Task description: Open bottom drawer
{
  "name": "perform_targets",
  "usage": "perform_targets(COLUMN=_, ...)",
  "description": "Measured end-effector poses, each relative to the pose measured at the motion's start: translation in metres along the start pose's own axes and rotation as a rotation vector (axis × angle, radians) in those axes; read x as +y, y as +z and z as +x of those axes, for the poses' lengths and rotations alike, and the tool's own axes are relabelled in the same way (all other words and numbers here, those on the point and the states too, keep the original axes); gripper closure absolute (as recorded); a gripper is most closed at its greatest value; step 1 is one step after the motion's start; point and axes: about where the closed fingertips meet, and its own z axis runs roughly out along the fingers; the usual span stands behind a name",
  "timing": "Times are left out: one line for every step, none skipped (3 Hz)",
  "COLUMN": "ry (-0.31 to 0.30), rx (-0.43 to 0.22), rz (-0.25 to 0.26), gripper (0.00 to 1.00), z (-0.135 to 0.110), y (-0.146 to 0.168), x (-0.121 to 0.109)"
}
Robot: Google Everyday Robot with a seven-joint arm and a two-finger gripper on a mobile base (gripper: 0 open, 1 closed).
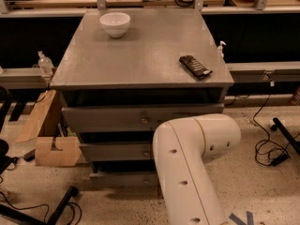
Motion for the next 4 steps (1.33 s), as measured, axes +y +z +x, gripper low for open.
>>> perform_targets(ry=-0.017, rx=0.003, rz=0.002, gripper=0.00, z=-0.0043, y=-0.0036, x=-0.0005)
perform_targets(ry=-0.019, rx=0.003, rz=0.001, gripper=0.14, z=-0.0049, y=-0.0032, x=0.0007)
perform_targets(ry=-0.019, rx=0.003, rz=-0.001, gripper=0.37, z=-0.0051, y=-0.0024, x=0.0018)
perform_targets(ry=-0.020, rx=0.002, rz=-0.003, gripper=0.61, z=-0.0053, y=-0.0016, x=0.0030)
